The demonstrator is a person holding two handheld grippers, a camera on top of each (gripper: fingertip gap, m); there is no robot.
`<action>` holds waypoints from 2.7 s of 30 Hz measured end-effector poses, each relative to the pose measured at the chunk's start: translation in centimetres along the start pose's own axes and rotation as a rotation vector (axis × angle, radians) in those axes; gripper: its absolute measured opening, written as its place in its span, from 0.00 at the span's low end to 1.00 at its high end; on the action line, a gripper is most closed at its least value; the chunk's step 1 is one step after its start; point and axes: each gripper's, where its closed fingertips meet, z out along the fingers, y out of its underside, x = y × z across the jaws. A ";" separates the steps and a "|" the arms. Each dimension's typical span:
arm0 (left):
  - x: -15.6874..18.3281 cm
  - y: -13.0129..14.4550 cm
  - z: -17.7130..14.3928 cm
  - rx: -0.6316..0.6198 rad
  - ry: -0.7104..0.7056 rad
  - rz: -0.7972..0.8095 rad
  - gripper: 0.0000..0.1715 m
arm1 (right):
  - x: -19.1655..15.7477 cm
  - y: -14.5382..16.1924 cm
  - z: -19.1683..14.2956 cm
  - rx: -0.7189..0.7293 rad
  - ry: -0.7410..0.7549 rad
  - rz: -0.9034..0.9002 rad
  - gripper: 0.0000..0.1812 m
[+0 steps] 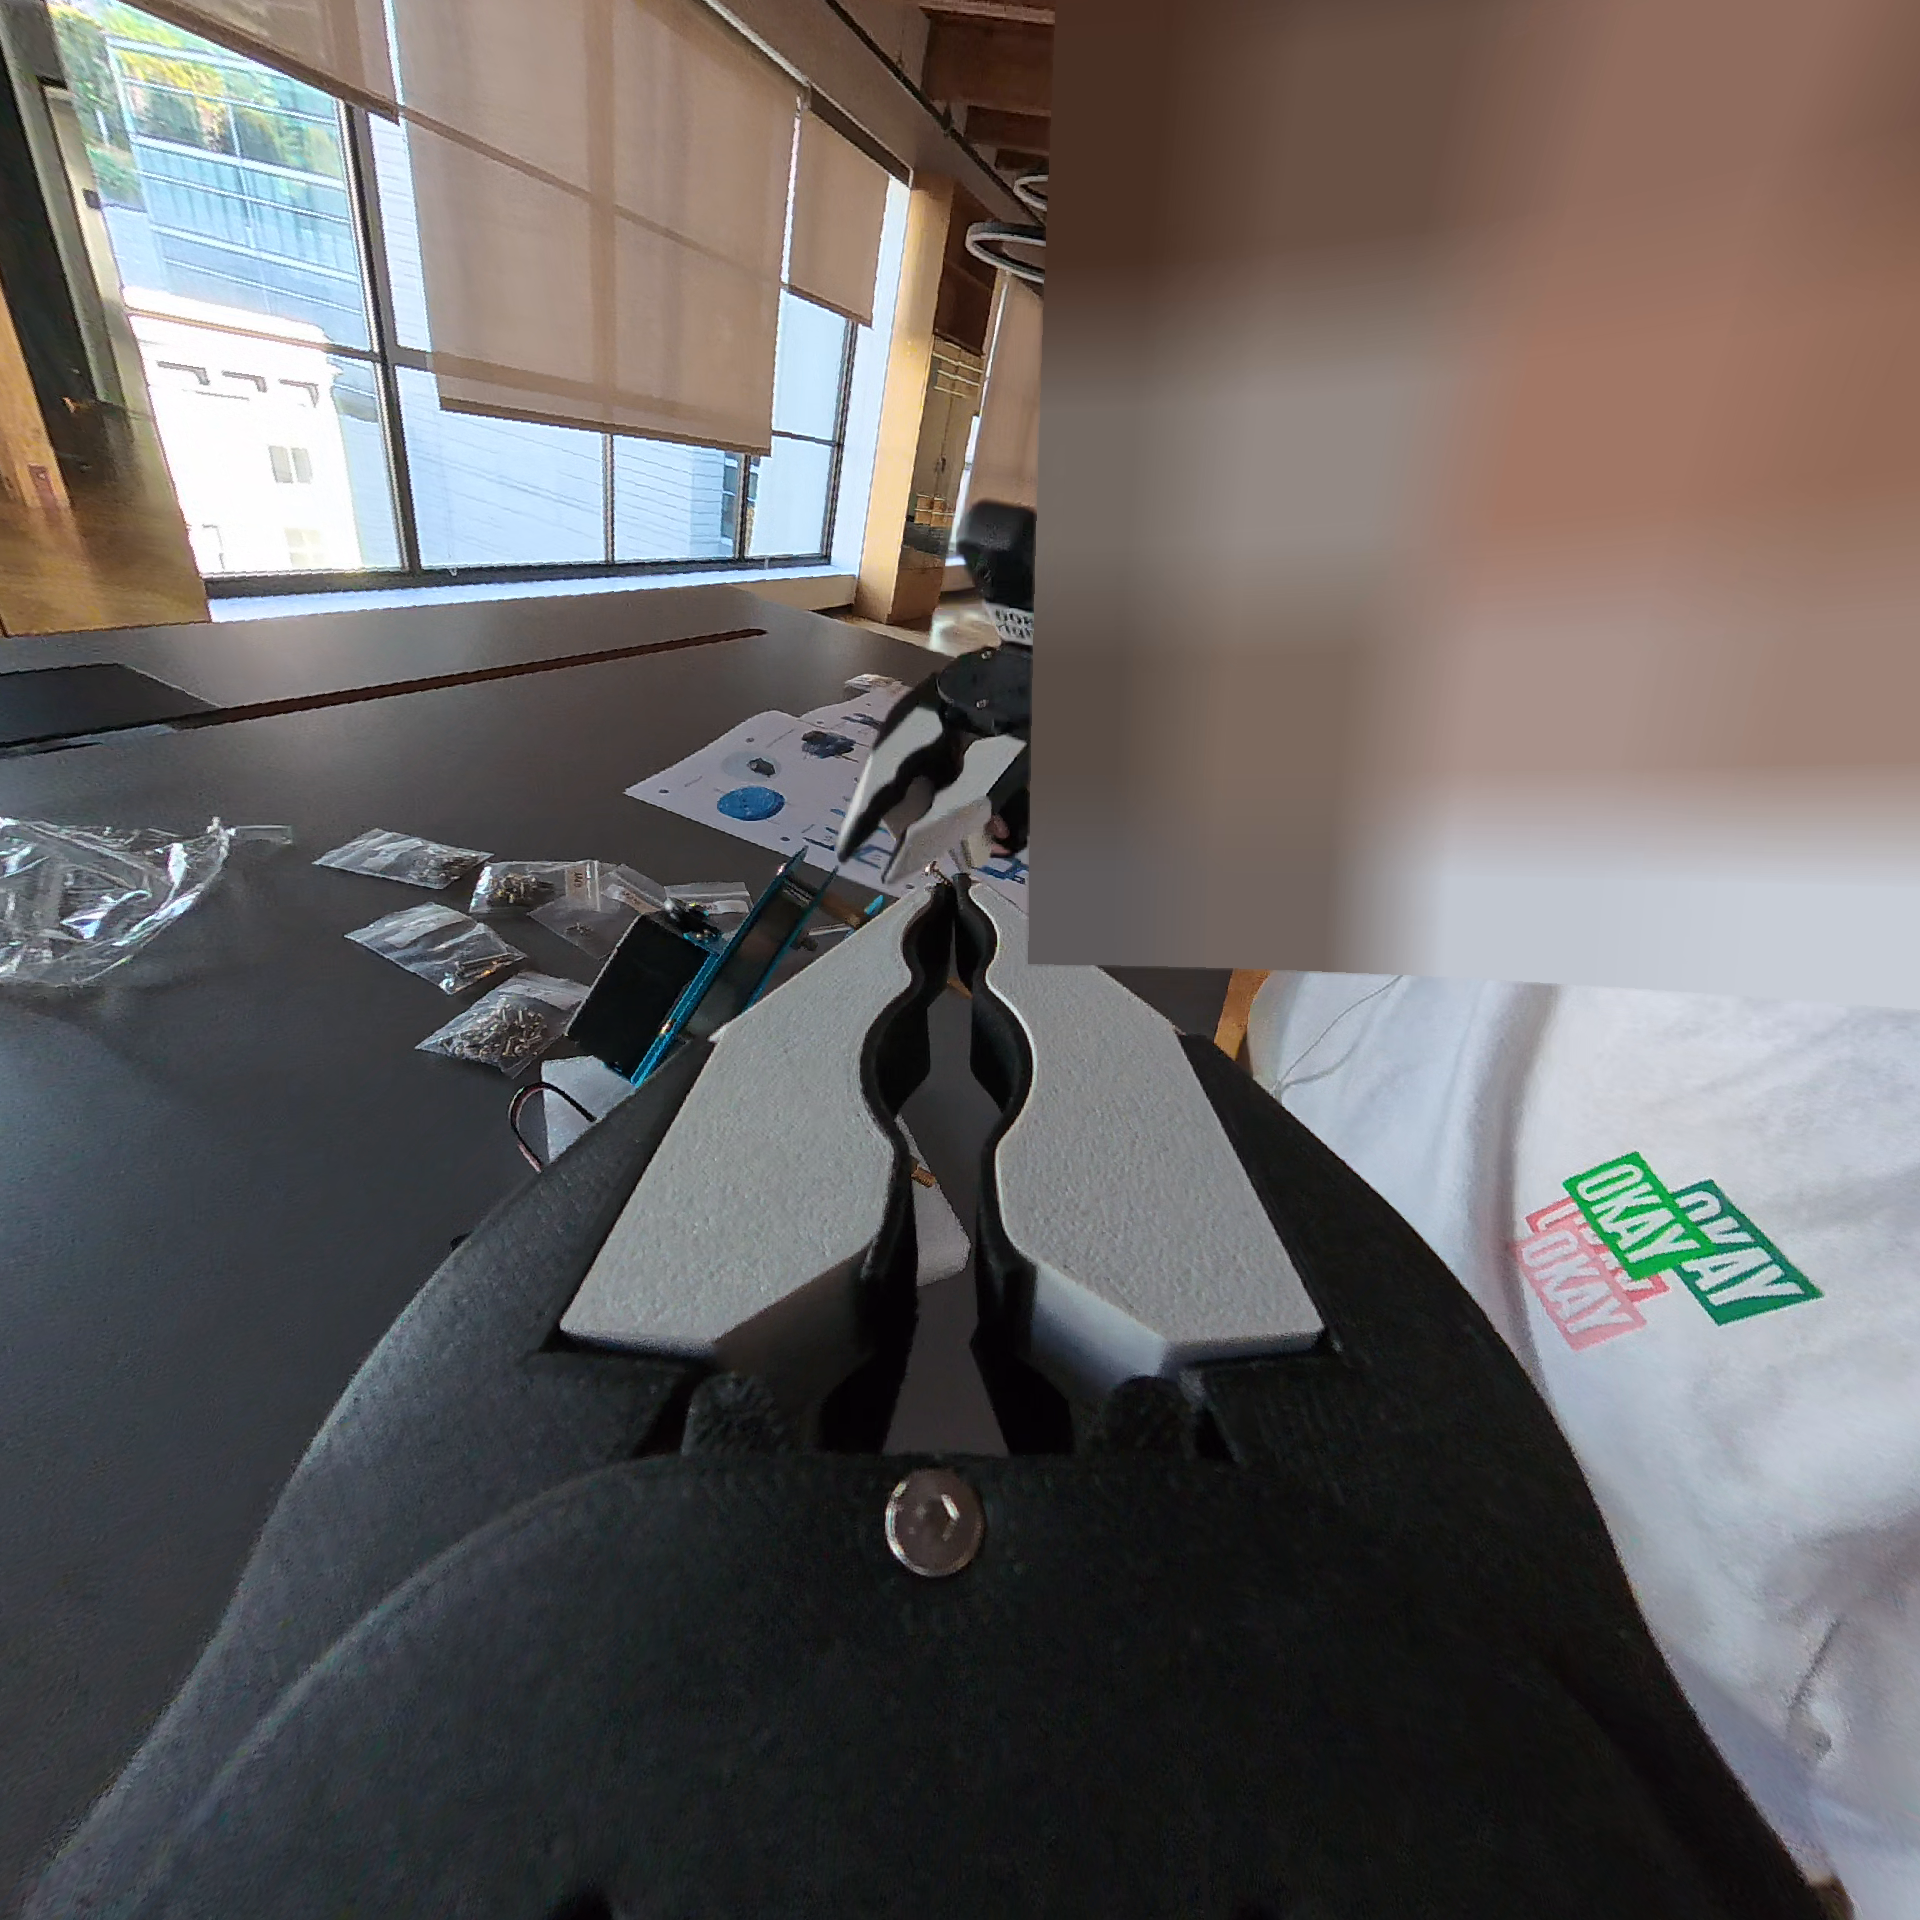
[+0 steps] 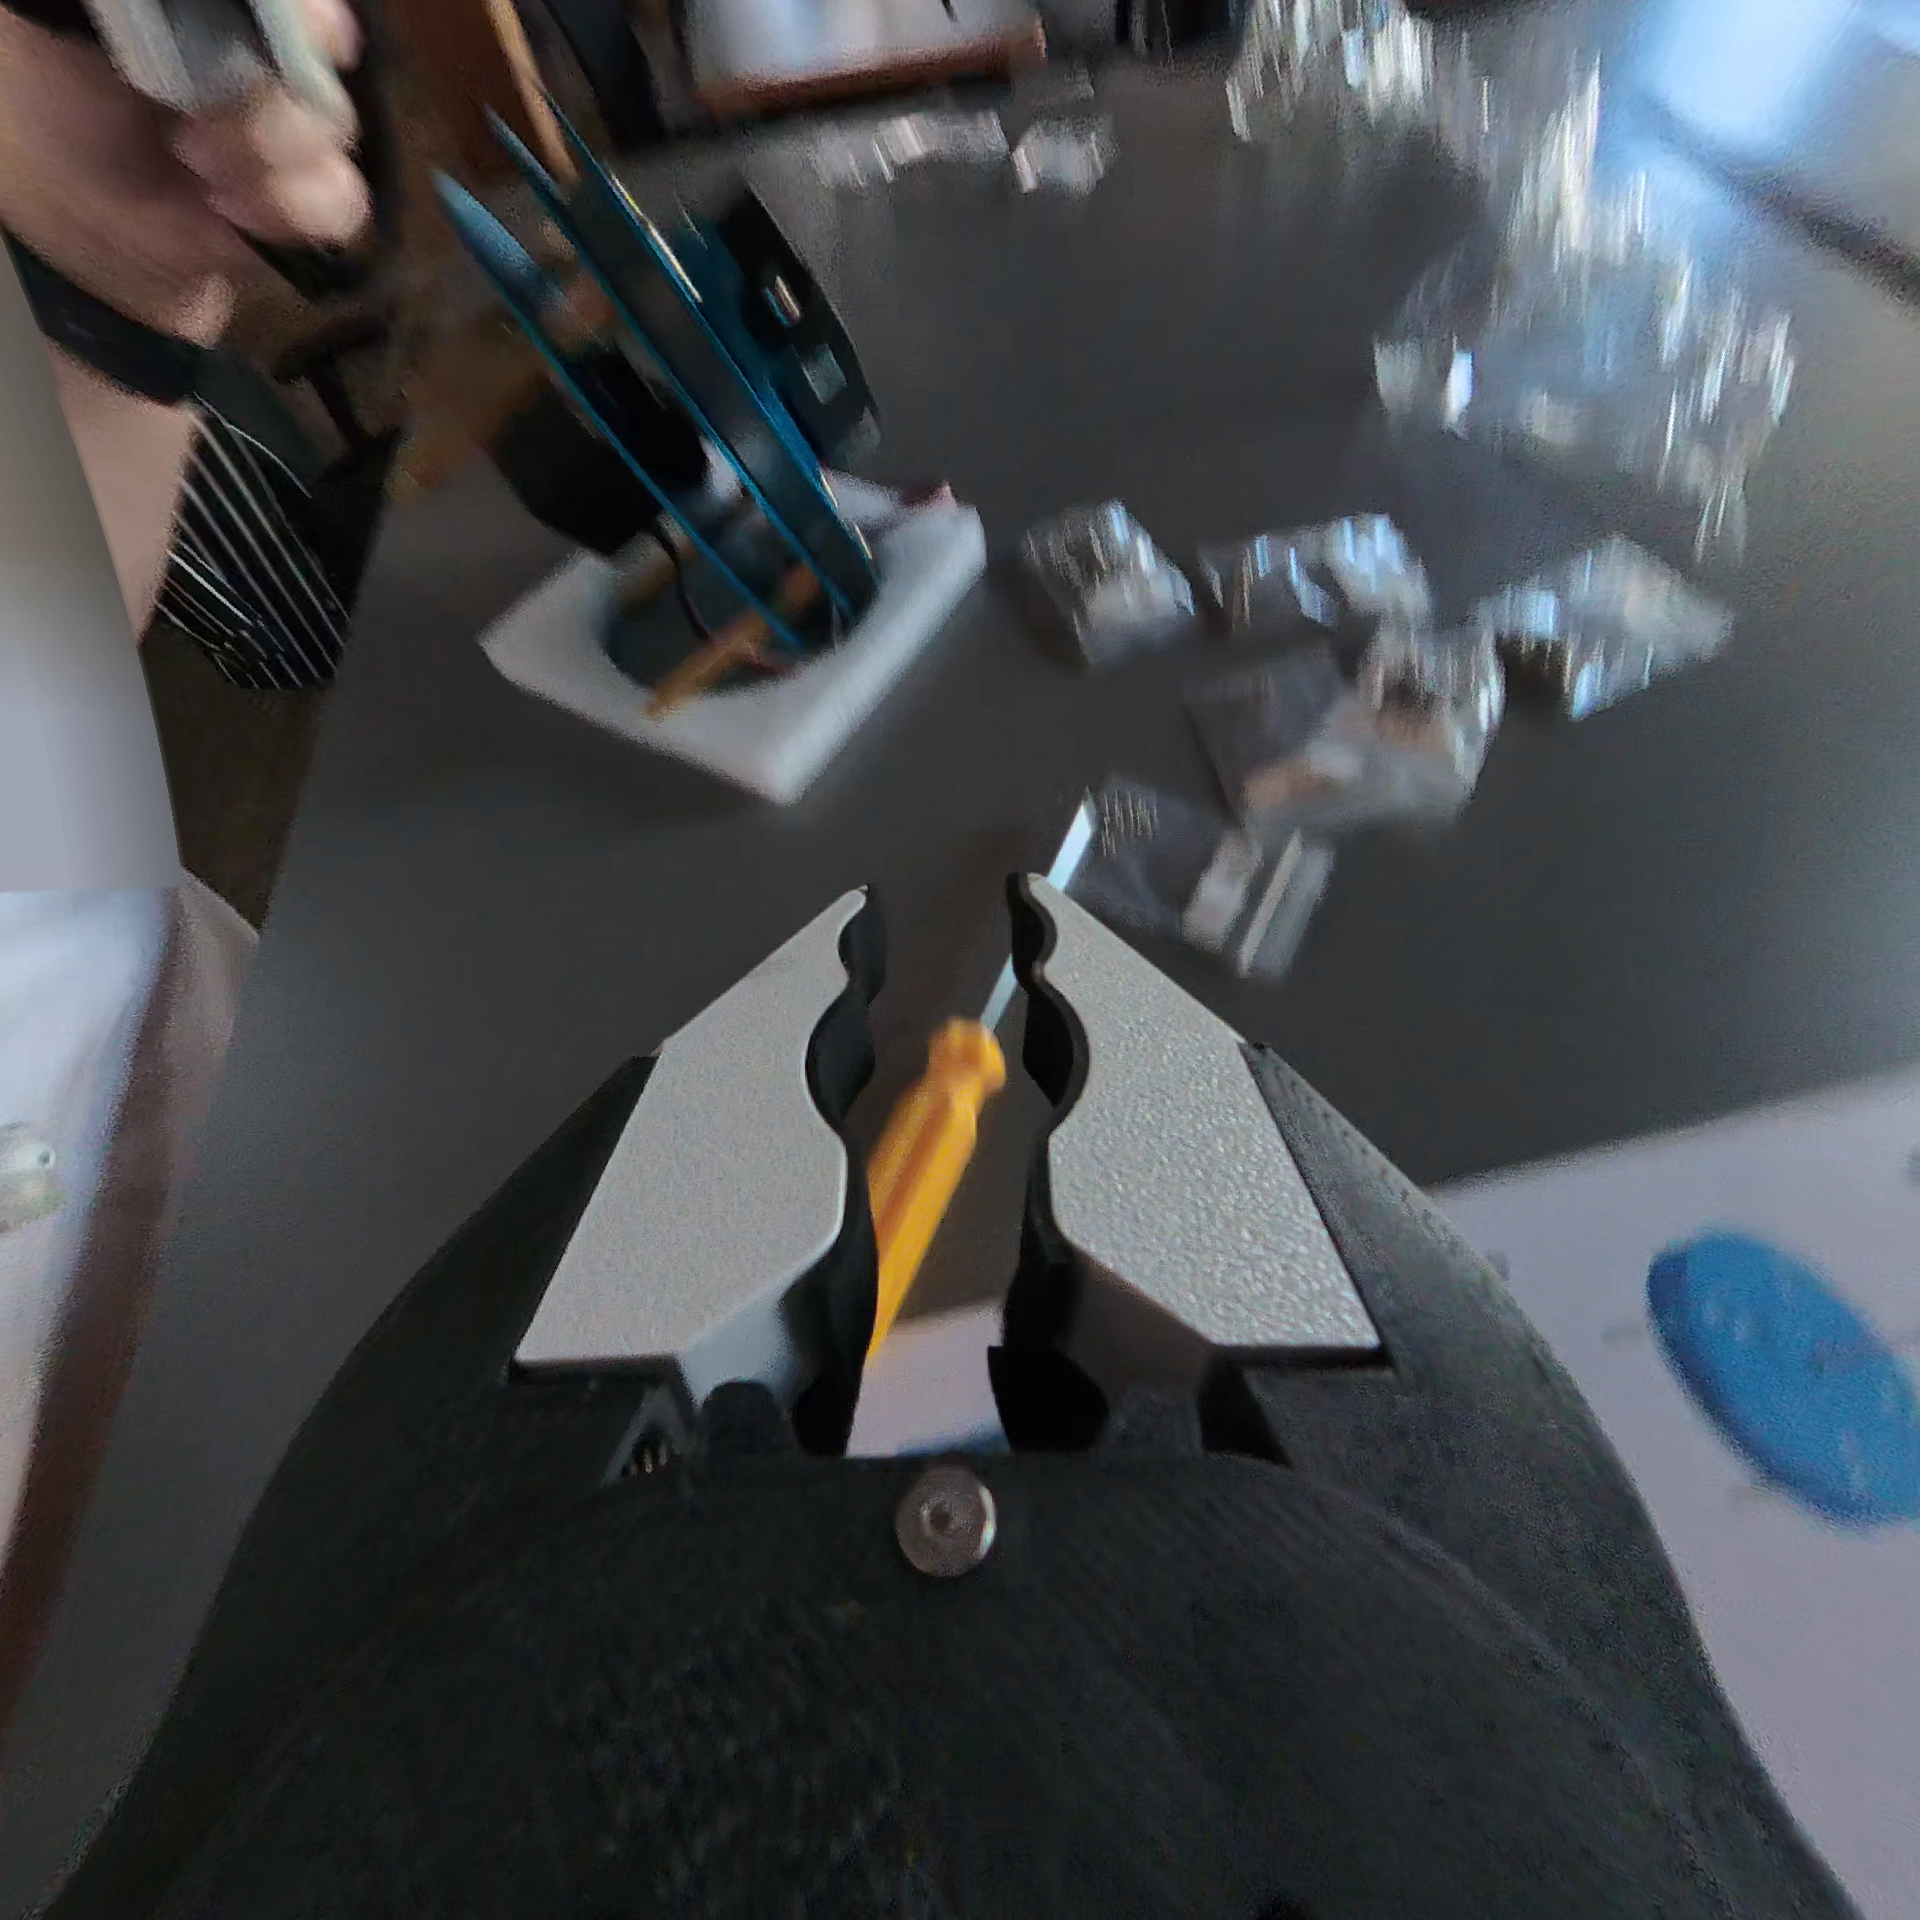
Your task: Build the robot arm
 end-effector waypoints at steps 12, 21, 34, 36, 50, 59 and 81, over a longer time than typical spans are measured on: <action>-1.9 -0.1 -1.1 -0.013 0.136 0.006 0.00 | -5.9 -7.4 9.2 0.149 -0.065 -0.445 0.18; -3.1 -0.1 -3.2 0.000 0.234 0.008 0.00 | -7.0 -10.1 8.7 -0.019 -0.057 -0.505 0.17; -2.8 -0.8 -3.4 0.068 0.265 0.028 0.00 | -9.2 -10.9 11.1 -0.303 -0.132 -0.702 0.18; -2.6 -1.0 -3.5 0.076 0.261 0.035 0.00 | -9.2 -10.9 11.0 -0.312 -0.116 -0.718 0.18; -2.3 -1.2 -3.2 0.070 0.293 0.047 0.00 | -10.2 -11.0 11.7 -0.324 -0.109 -0.847 0.19; -2.4 -1.4 -3.6 0.077 0.323 0.045 0.00 | -10.2 -11.0 11.9 -0.383 -0.116 -0.879 0.21; -4.9 -0.6 1.6 -0.111 0.350 0.103 0.00 | -8.1 -18.6 6.9 0.185 -0.247 -0.013 0.14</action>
